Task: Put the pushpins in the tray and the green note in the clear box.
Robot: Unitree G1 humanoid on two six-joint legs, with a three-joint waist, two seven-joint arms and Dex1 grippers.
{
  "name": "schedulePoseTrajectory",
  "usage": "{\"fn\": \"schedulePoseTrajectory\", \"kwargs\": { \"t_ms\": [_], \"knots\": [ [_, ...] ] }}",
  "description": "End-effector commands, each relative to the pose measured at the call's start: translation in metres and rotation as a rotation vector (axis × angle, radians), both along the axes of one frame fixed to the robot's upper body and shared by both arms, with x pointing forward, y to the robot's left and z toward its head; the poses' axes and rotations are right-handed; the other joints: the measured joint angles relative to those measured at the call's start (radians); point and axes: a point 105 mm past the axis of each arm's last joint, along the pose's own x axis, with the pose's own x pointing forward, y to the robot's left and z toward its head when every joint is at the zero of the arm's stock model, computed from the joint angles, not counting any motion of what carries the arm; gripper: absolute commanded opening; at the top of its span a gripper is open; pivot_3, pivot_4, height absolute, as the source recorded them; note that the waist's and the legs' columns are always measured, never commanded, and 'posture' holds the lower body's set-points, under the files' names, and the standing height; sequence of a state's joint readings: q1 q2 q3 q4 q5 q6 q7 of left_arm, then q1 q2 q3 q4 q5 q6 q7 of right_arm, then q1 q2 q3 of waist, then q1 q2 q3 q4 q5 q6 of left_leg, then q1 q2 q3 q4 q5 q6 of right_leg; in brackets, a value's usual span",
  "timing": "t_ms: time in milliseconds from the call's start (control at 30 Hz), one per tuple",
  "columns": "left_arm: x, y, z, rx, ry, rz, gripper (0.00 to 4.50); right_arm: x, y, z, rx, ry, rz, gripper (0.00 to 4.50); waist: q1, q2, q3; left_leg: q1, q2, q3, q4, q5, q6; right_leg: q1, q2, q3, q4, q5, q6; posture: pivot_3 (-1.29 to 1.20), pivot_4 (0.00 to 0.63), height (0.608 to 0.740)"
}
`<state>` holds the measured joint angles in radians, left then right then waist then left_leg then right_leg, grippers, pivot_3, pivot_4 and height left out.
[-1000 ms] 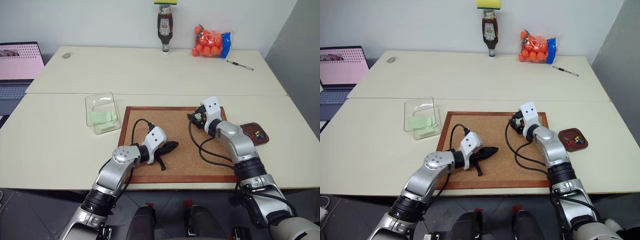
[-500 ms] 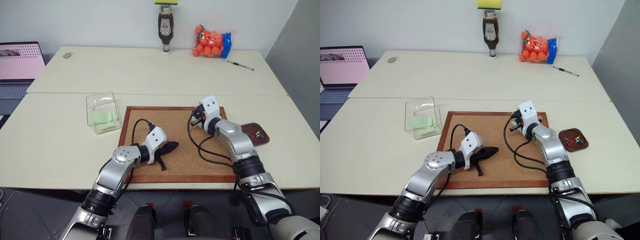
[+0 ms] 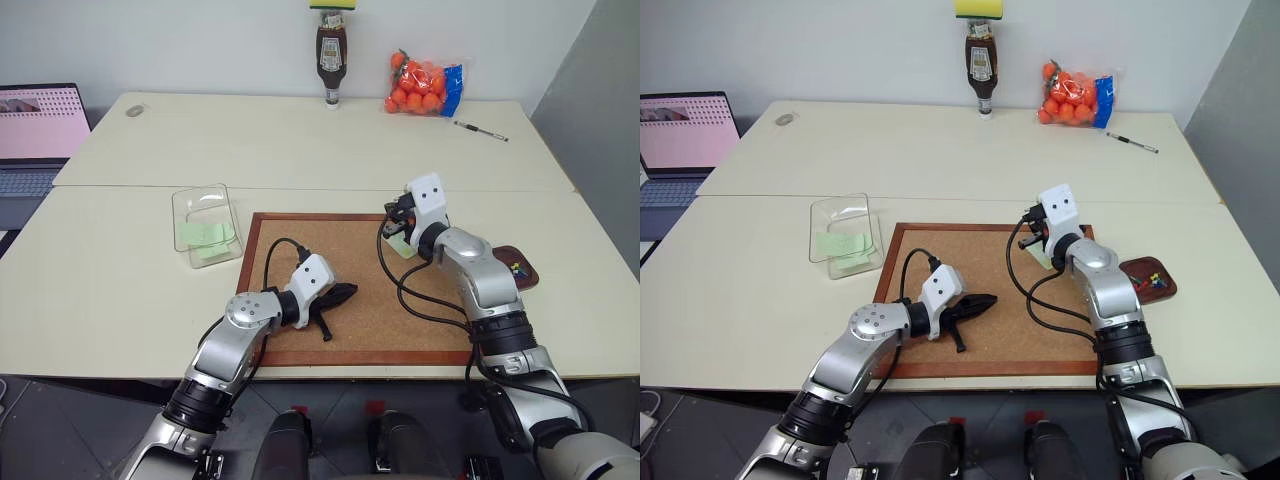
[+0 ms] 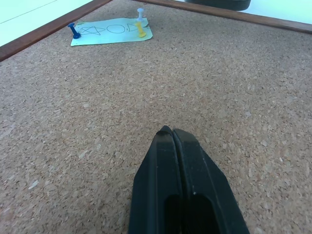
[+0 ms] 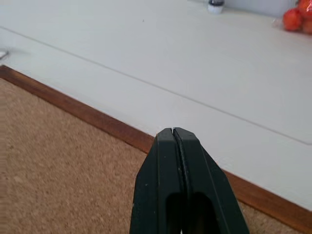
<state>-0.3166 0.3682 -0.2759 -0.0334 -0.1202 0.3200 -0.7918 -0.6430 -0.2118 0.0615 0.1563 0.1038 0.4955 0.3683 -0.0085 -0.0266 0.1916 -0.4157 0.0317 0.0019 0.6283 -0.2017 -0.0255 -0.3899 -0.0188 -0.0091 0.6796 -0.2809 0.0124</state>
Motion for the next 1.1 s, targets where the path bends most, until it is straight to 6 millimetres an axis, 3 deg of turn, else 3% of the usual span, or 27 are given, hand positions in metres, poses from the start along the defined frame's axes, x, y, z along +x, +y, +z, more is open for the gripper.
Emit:
{"fn": "schedulePoseTrajectory", "kwargs": {
  "t_ms": [33,233,767,933,1100],
  "knots": [
    [-0.007,-0.001,-0.016,0.036,0.050,-0.005,0.00,-0.003,-0.002,0.013,0.004,-0.037,0.000,0.68,0.000,0.000,0.000,0.000,0.000,0.000,0.000,0.000,0.000,0.000,0.000,0.000,0.000,0.000,0.000,0.00,0.150,0.740],
    [-0.007,-0.003,-0.016,0.037,0.048,-0.009,0.00,0.002,-0.001,-0.005,-0.078,0.095,0.024,2.03,0.000,0.000,0.000,0.000,0.000,0.000,0.000,0.000,0.000,0.000,0.000,0.000,0.000,0.000,0.000,0.00,0.150,0.740],
    [-0.008,-0.006,-0.017,0.028,0.047,-0.006,0.00,0.017,-0.007,-0.020,-0.093,0.161,-0.023,2.03,0.000,0.000,0.000,0.000,0.000,0.000,0.000,0.000,0.000,0.000,0.000,0.000,0.000,0.000,0.000,0.00,0.150,0.740],
    [-0.009,-0.007,-0.018,0.029,0.046,-0.009,0.00,0.017,-0.009,-0.021,-0.082,0.168,-0.033,1.35,0.000,0.000,0.000,0.000,0.000,0.000,0.000,0.000,0.000,0.000,0.000,0.000,0.000,0.000,0.000,0.00,0.150,0.740],
    [-0.010,-0.007,-0.019,0.031,0.048,-0.011,0.00,0.017,-0.009,-0.021,-0.071,0.168,-0.038,0.36,0.000,0.000,0.000,0.000,0.000,0.000,0.000,0.000,0.000,0.000,0.000,0.000,0.000,0.000,0.000,0.00,0.150,0.740]
  ]
}}
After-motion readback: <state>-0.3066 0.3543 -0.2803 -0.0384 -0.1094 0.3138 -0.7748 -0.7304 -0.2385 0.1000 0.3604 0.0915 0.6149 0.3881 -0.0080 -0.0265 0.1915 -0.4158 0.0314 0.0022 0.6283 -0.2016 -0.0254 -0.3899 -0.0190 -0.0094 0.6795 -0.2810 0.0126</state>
